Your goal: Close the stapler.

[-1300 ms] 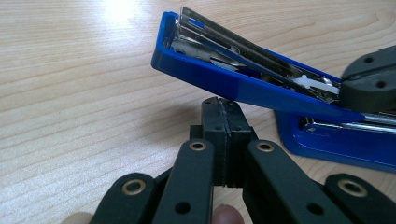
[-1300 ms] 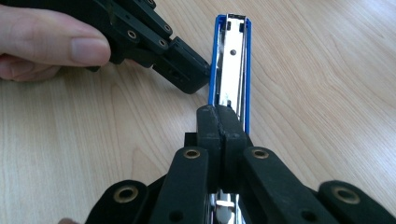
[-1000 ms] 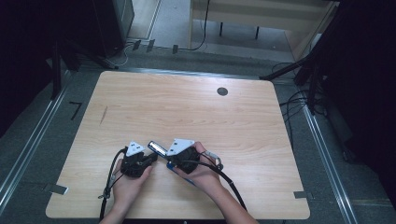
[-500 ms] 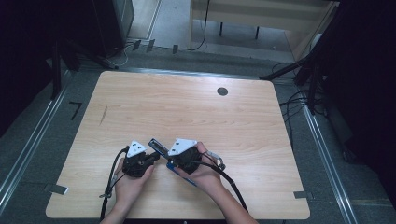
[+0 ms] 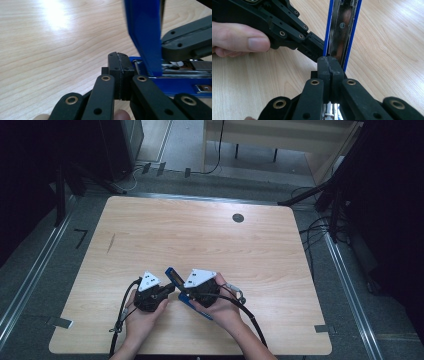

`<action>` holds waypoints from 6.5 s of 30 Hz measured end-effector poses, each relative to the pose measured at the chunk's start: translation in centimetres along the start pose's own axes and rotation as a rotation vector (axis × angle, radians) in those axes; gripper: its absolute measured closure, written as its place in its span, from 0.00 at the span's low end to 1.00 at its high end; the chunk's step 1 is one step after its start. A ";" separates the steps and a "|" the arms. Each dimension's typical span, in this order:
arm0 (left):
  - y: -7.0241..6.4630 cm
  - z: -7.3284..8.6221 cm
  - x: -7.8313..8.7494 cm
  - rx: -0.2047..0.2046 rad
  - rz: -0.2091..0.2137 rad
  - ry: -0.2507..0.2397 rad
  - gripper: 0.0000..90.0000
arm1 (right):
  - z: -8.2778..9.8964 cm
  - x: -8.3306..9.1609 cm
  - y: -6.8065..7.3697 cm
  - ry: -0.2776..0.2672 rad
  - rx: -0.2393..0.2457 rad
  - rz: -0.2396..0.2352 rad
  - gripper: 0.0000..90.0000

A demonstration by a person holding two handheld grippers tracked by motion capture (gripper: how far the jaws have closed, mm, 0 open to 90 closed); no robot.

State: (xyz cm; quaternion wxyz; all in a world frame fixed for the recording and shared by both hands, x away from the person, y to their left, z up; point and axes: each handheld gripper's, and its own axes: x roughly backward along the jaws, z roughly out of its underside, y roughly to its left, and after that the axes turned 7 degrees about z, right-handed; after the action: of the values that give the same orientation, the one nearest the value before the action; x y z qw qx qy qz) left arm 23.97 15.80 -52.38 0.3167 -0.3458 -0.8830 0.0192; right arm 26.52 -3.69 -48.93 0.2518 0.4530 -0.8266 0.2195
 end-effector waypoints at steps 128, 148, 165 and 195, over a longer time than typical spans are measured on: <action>-4.7 1.5 -1.6 -0.200 0.124 0.097 0.97 | 3.9 5.5 -1.2 -0.056 -0.099 0.048 1.00; -4.7 1.6 -1.5 -0.202 0.136 0.099 0.98 | 5.1 5.4 -1.3 -0.048 -0.130 0.044 1.00; -4.7 1.6 -1.5 -0.203 0.137 0.104 1.00 | 5.9 5.9 -0.9 -0.034 -0.120 0.074 1.00; -2.6 1.4 1.9 -0.134 0.204 -0.008 0.86 | 7.3 7.9 0.8 -0.037 -0.147 0.147 1.00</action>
State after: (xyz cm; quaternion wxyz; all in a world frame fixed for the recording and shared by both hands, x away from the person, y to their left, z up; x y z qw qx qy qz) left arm 20.56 15.26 -51.77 0.2856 -0.4541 -0.8439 -0.0065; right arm 20.61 -12.65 -49.83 0.2524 0.3752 -0.8760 0.1677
